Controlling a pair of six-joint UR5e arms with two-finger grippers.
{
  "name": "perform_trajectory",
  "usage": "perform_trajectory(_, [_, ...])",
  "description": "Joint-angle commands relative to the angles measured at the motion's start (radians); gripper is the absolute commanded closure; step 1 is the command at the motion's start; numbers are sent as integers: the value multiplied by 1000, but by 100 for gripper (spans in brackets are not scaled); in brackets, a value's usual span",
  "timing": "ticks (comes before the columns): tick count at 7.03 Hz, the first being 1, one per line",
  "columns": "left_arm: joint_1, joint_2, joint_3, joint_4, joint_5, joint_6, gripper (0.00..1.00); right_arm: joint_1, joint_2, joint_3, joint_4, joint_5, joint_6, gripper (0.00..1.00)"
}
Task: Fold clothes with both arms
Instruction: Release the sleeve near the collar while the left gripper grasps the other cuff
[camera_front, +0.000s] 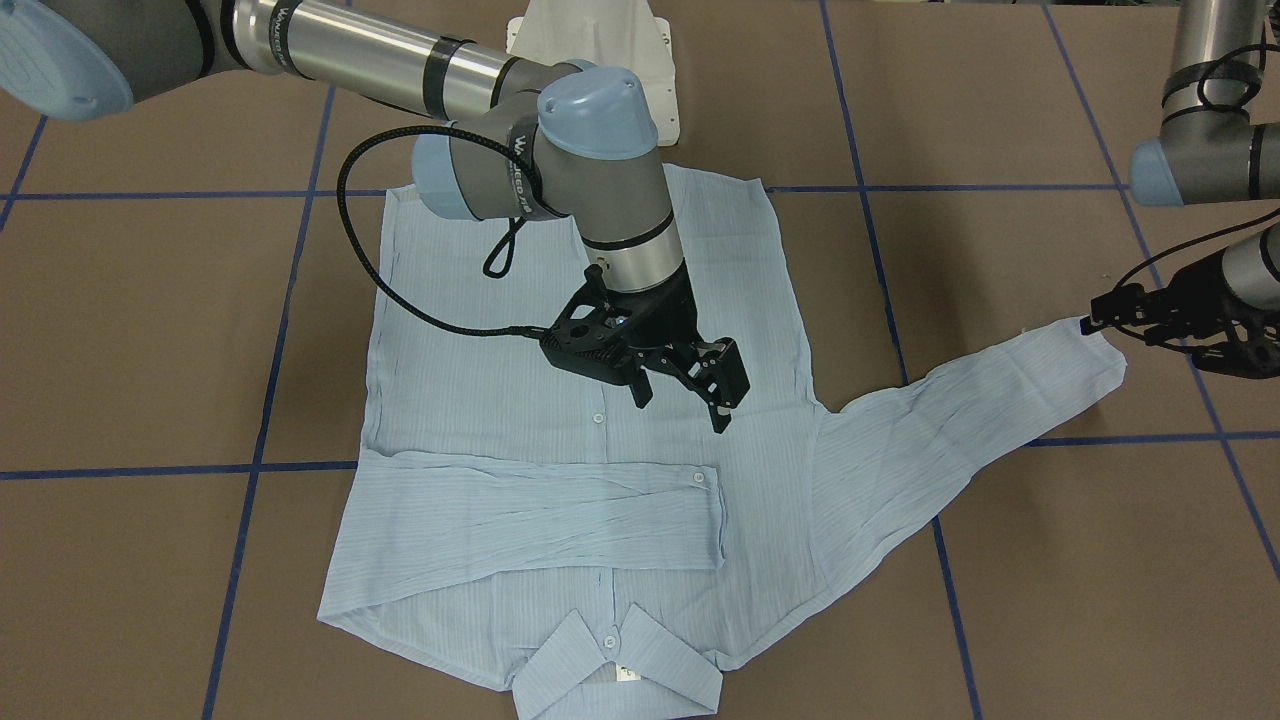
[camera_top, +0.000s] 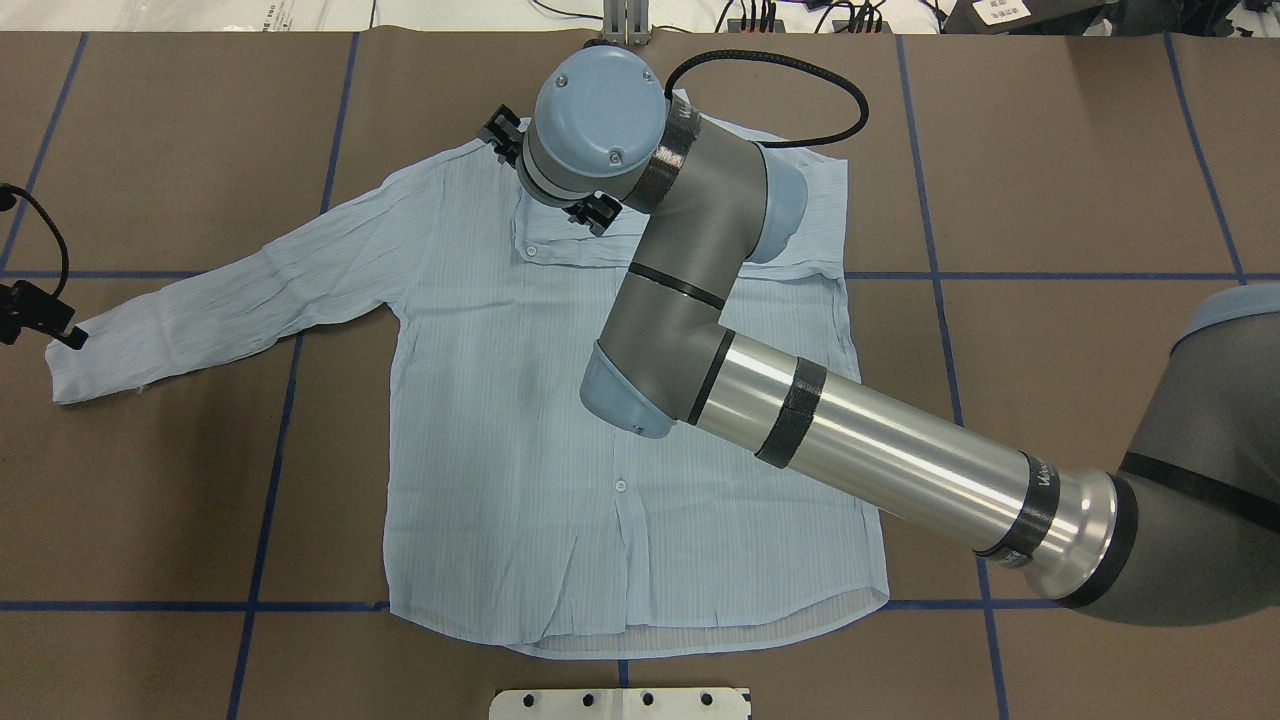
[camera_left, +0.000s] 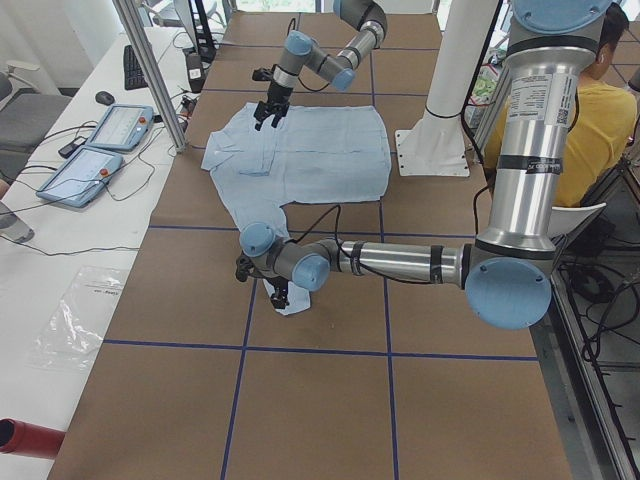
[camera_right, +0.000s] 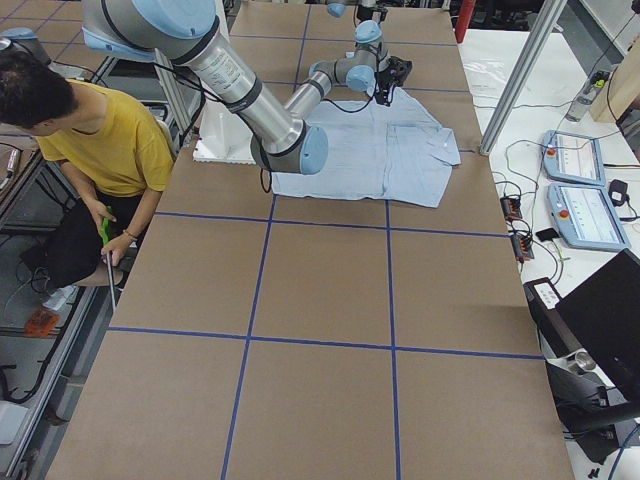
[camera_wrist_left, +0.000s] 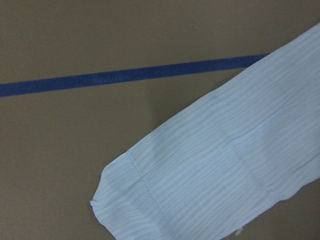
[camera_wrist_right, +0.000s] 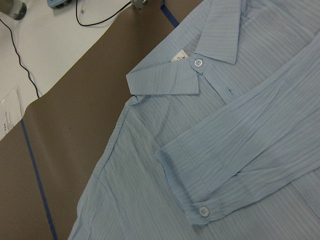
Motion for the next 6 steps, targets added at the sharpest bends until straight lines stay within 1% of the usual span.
perform_trajectory(1, [4,-2,117,-119,0,1,2,-9,-14,0,3,-4,-3,0])
perform_trajectory(3, [4,-16,122,-138,0,-8,7,-9,-31,1,5,-4,-7,0])
perform_trajectory(4, [5,-33,137,-138,0,-6,8,-15,-33,1,5,-12,-7,0])
perform_trajectory(6, [7,-37,151,-140,14,-3,13,-15,-33,1,5,-12,-7,0])
